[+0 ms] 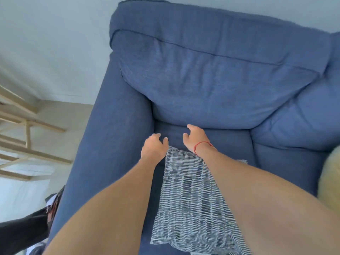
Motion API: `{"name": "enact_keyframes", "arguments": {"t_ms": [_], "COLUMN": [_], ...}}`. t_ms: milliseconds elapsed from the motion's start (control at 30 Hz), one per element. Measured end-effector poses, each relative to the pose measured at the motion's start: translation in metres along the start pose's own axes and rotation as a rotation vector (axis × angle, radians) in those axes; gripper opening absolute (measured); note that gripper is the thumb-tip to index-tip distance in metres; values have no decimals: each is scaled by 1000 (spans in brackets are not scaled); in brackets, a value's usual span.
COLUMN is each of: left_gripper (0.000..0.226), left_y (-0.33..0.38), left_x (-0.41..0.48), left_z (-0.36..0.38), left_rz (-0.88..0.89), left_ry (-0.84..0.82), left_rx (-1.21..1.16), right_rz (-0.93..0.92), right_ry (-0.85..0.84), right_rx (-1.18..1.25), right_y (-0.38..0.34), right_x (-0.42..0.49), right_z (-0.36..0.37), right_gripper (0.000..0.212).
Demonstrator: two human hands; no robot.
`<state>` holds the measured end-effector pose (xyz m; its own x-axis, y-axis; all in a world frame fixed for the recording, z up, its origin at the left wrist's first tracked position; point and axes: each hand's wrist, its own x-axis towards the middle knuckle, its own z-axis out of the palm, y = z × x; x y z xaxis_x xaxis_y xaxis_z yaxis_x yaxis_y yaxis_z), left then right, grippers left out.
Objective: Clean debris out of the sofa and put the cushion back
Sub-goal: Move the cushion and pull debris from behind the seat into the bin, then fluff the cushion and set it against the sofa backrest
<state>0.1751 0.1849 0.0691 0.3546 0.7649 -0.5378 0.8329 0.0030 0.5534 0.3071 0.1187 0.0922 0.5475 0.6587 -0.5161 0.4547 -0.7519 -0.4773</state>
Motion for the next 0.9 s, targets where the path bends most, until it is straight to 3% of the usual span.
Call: {"name": "enact_keyframes", "arguments": {"t_ms": [200, 300, 433, 533, 600, 667, 767, 900], "left_gripper": [60, 68, 97, 135, 143, 130, 81, 65], "left_y": [0, -3, -11, -15, -12, -6, 9, 47], "left_x": [-13, -20, -31, -34, -37, -36, -30, -17], "left_z": [78, 106, 131, 145, 149, 149, 138, 113], "left_rz": [-146, -197, -371, -562, -601, -612, -517, -304], "left_ry": [-210, -229, -225, -258, -259, -257, -195, -18], "left_rx": [55, 69, 173, -90, -170, -238, -284, -298], "right_rz": [170, 284, 585, 778, 849, 898, 876, 724], "right_ry": [23, 35, -32, -96, -92, -30, 85, 276], "right_rx": [35, 9, 11, 335, 507, 555, 669, 818], "right_y": [83, 129, 183, 202, 204, 201, 189, 161], "right_x": [-10, -20, -43, -53, -51, -45, -35, -19], "right_z": [-4, 3, 23, 38, 44, 43, 29, -10], "right_gripper": [49, 53, 89, 116, 125, 120, 91, 62]}}
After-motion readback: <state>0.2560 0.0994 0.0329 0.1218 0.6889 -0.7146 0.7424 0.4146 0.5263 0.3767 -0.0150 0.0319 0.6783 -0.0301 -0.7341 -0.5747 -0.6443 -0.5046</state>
